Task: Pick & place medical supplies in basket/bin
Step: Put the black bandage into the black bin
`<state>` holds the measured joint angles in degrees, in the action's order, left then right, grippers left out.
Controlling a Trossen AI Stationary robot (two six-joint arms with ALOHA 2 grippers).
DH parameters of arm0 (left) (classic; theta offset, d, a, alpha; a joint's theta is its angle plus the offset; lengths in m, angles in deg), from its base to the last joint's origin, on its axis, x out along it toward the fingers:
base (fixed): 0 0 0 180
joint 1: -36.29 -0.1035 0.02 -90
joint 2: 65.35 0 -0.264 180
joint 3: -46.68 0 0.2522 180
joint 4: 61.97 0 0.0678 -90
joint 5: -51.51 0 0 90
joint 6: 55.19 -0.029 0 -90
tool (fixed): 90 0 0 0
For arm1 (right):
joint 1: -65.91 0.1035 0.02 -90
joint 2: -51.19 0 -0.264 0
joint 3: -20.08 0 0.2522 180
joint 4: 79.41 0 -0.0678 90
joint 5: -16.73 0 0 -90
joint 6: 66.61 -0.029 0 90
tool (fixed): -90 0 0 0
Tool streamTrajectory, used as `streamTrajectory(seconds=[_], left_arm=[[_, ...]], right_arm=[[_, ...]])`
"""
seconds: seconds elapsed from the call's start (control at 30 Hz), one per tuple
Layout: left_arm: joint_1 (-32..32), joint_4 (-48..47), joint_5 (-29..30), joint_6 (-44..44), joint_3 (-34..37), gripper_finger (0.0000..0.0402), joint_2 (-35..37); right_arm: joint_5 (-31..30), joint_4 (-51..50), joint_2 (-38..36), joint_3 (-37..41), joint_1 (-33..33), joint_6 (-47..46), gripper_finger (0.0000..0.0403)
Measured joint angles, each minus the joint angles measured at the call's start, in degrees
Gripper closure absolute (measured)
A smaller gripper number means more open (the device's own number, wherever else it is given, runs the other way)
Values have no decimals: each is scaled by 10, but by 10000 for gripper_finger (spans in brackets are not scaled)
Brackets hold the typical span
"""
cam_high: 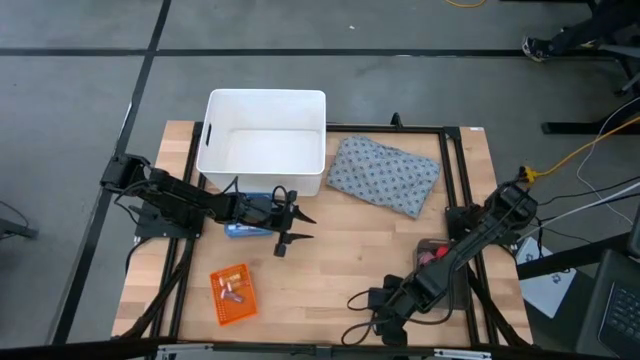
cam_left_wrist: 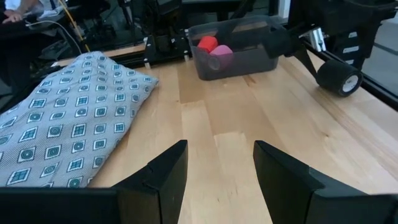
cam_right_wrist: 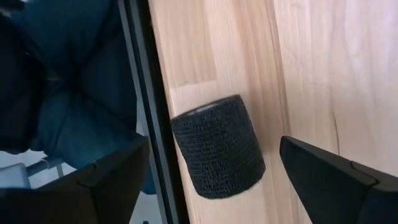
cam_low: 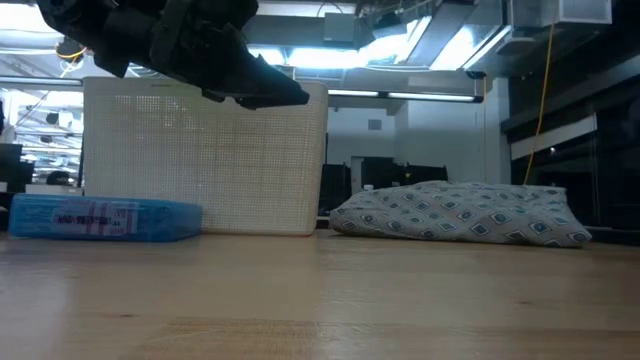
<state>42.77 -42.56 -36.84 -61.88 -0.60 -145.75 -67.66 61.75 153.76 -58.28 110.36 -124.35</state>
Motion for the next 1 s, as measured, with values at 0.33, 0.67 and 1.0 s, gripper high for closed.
streamTrajectory(seconds=[0.33, 0.67, 1.0], left_arm=[[0, 0, 0, -6, 0, 219, 0], [0, 0, 0, -6, 0, 219, 0], [0, 0, 0, -1, 0, 219, 0]], right_arm=[[17, 0, 31, 0, 4, -3, 41], [30, 0, 49, 0, 3, 12, 60], [32, -1, 49, 0, -9, 46, 166]])
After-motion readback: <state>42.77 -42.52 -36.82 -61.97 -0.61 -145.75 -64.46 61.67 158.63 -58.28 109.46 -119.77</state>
